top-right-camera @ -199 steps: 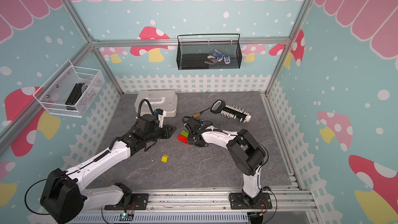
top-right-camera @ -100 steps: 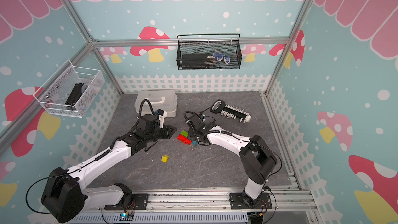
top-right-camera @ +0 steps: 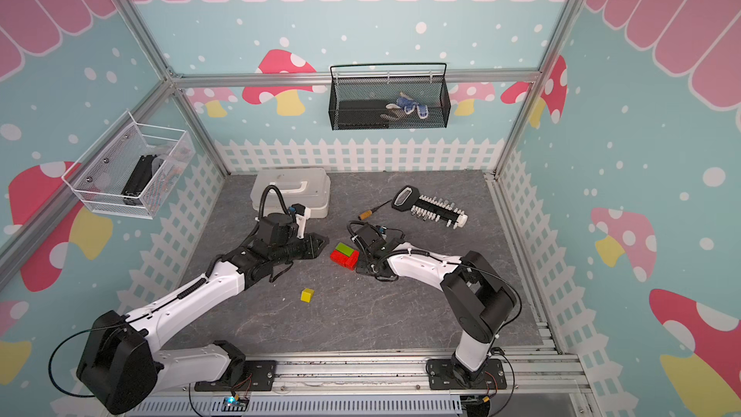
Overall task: Assemble a piece of candy with building blocks
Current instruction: Assemble the building block at the center of the board.
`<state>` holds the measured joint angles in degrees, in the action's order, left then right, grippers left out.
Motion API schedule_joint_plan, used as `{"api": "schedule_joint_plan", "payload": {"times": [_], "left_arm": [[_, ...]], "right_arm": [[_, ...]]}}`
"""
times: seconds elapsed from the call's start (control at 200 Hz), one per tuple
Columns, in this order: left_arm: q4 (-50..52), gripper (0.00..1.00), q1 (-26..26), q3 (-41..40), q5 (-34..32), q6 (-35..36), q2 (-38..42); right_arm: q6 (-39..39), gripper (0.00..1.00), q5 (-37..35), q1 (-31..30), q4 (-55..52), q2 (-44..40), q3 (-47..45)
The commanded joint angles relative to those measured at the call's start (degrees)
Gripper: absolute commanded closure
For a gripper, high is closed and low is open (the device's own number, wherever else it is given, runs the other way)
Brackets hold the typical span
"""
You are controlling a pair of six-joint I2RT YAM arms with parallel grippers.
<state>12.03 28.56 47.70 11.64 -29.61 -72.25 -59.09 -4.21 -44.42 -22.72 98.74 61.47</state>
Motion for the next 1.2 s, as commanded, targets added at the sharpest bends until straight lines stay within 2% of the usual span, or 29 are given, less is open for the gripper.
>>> {"api": "schedule_joint_plan", "payload": {"times": [0.0, 0.69, 1.196], "left_arm": [[0.9, 0.75, -0.2, 1.0, 0.7, -0.4, -0.4], [1.0, 0.75, -0.2, 0.8, 0.8, -0.8, -1.4], [1.1, 0.75, -0.2, 0.6, 1.0, -0.7, -1.5]], "right_arm": [[0.7, 0.99, 1.0, 0.2, 2.1, 2.3, 0.3], [1.3, 0.99, 3.1, 0.3, 3.7, 5.2, 2.6], [3.6, 0.99, 0.3, 0.5, 0.2, 4.8, 3.1]]}}
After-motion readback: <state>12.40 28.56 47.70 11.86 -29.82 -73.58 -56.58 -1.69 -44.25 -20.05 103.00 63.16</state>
